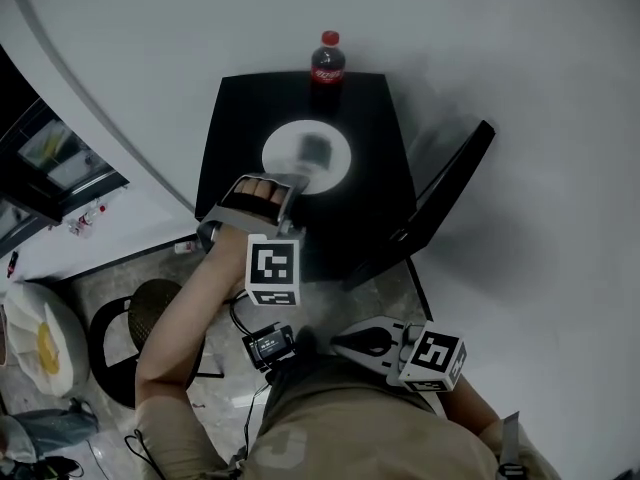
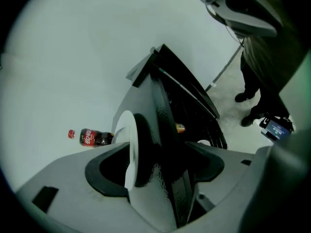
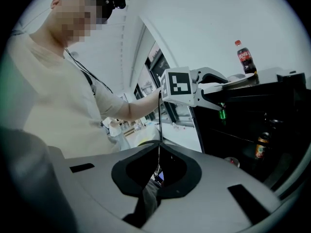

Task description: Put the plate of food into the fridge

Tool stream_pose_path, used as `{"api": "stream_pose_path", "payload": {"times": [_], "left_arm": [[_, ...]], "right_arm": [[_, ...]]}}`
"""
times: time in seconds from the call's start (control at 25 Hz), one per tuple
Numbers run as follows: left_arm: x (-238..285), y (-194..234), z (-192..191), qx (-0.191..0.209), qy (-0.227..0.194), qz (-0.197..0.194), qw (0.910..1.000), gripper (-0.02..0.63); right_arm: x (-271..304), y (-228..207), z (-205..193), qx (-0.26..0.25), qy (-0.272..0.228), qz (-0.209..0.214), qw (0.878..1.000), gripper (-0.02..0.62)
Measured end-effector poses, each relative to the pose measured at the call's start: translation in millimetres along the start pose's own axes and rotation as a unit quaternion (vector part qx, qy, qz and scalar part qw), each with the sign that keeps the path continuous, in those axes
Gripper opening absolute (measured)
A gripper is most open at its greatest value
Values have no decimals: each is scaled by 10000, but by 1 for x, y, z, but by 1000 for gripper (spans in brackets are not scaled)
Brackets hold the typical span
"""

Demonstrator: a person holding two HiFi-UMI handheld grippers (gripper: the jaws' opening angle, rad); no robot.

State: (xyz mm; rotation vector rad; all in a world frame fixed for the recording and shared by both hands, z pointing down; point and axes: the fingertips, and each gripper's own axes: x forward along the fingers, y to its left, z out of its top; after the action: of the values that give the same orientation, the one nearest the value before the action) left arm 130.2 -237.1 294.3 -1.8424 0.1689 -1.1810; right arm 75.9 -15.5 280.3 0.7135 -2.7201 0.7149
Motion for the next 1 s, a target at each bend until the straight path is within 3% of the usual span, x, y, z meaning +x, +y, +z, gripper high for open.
{"api": "stream_pose_path", "payload": {"times": [0.16, 0.44, 0.64, 0.76, 1.0], "left_arm": [[9, 0, -5, 127, 311, 140, 9993, 324], [6, 5, -4, -97, 467, 567, 9973, 321], [-7, -1, 1, -143, 473, 757, 9959, 260], [-15, -2, 3, -249, 379, 915, 9948, 230], [-28, -6, 5, -689, -37, 1271, 9895, 183]], "right_arm": [[-7, 0, -3, -26, -24, -26, 10000, 21], [-21, 2, -13, 38, -94, -87, 9999, 21], [-31, 4, -16, 307, -229, -50, 9993, 21], [-32, 4, -16, 324, -254, -51, 9991, 21], [-37, -13, -20, 765, -331, -502, 9953, 21]]}}
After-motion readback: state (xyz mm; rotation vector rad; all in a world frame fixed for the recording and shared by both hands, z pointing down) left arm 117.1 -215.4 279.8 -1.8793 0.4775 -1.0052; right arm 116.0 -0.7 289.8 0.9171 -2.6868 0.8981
